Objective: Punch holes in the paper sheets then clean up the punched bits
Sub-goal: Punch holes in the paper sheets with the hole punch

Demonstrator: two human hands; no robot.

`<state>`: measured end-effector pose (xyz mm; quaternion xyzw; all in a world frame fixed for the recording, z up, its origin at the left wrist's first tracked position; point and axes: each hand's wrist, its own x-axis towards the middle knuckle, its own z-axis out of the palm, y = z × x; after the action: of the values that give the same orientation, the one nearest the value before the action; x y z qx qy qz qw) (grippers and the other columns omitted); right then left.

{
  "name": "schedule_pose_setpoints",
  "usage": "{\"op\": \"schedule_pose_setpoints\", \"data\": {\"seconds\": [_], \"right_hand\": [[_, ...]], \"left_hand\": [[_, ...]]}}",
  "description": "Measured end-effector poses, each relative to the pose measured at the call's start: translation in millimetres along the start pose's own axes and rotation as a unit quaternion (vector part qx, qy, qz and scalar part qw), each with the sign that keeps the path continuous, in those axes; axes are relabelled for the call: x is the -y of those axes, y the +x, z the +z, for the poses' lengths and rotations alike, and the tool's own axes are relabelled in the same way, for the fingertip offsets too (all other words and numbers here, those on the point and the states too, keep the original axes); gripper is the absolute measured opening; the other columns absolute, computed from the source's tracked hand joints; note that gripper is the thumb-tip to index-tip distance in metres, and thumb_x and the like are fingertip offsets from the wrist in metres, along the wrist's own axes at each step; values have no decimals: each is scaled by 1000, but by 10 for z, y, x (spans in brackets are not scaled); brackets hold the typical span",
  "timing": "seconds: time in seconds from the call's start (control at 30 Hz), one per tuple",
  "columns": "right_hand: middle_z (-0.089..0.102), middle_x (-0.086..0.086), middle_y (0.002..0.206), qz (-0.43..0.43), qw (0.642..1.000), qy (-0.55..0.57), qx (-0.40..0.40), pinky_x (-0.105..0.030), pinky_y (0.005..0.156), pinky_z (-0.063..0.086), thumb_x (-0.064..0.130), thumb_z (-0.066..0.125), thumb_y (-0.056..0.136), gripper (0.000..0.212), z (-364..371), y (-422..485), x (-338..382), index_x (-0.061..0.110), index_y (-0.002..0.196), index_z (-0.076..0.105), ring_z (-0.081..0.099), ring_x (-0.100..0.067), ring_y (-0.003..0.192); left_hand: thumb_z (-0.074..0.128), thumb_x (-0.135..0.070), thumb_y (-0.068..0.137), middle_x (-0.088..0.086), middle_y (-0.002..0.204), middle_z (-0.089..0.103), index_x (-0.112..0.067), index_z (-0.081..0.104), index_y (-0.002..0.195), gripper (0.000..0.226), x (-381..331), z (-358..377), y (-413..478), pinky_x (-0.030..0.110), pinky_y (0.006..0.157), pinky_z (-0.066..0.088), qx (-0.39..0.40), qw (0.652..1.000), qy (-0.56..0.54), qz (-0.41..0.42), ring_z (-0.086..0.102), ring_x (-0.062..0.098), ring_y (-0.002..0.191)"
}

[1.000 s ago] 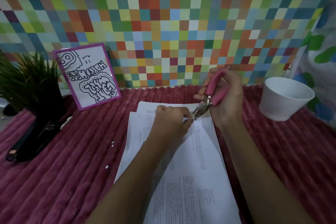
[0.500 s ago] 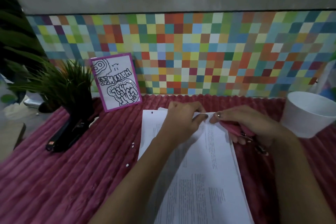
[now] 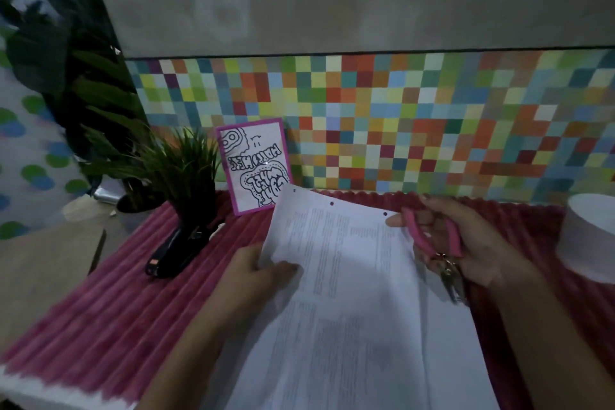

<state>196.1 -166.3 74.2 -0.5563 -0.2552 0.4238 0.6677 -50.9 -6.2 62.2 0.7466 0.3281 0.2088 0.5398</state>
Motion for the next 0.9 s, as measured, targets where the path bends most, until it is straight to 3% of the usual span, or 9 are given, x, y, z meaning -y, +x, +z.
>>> {"op": "schedule_pose_setpoints", "data": {"seconds": [0.07,0.13,0.23,0.33,0.43,0.6,0.73,0.9], "right_hand": [[74,-16,100,47,999,-11,3,-23,34,42,40,61,82,48,293,147,-21,-3,103,67,50,-18,36],[75,-13,99,76,997,-31,-1,-23,37,44,43,64,83,53,581,315,-53,-2,112,63,52,-18,39],[69,-16,115,93,995,-43,2,-27,45,47,46,66,83,50,931,584,-143,3,109,61,55,-20,45],[68,-16,110,128,990,-55,-17,-29,52,45,52,69,79,55,1143,807,-287,4,105,63,57,-20,48],[68,-9,110,142,986,-75,-36,-25,46,45,56,69,78,56,1223,951,-408,10,109,61,59,-21,50],[64,-9,86,164,982,-84,-50,-22,42,44,56,66,81,63,1215,1023,-417,4,117,61,59,-20,46],[65,-10,101,154,983,-91,-35,-28,48,47,54,68,81,62,1147,957,-286,2,113,63,59,-20,52],[68,-17,113,106,990,-68,-67,-26,42,46,58,65,80,66,682,745,27,0,111,69,58,-19,53]], "left_hand": [[69,-6,80,14,83,76,-4,72,90,10,75,-320,154,40,66,59,-31,999,21,-20,74,27,74],[70,-8,79,7,82,76,-12,70,92,13,182,-621,356,34,64,57,-55,995,73,-49,72,25,71],[69,-9,80,5,85,65,-13,60,96,19,360,-908,625,28,57,45,-110,976,177,-61,60,16,68],[67,-10,80,-1,86,59,-16,52,111,35,501,-942,770,27,54,41,-147,955,256,-40,55,12,69],[61,-6,79,7,100,64,-15,48,125,49,648,-903,865,30,68,45,-158,938,307,-14,58,21,81],[54,-5,78,12,105,67,-15,56,117,40,734,-876,991,38,79,48,-184,922,340,31,61,32,95],[54,-7,82,14,105,65,-12,53,116,34,732,-787,1023,42,77,50,-197,903,382,14,63,35,95],[51,-9,85,16,106,62,-9,55,111,27,762,-758,1016,42,75,49,-200,889,411,-8,62,37,96]]}}
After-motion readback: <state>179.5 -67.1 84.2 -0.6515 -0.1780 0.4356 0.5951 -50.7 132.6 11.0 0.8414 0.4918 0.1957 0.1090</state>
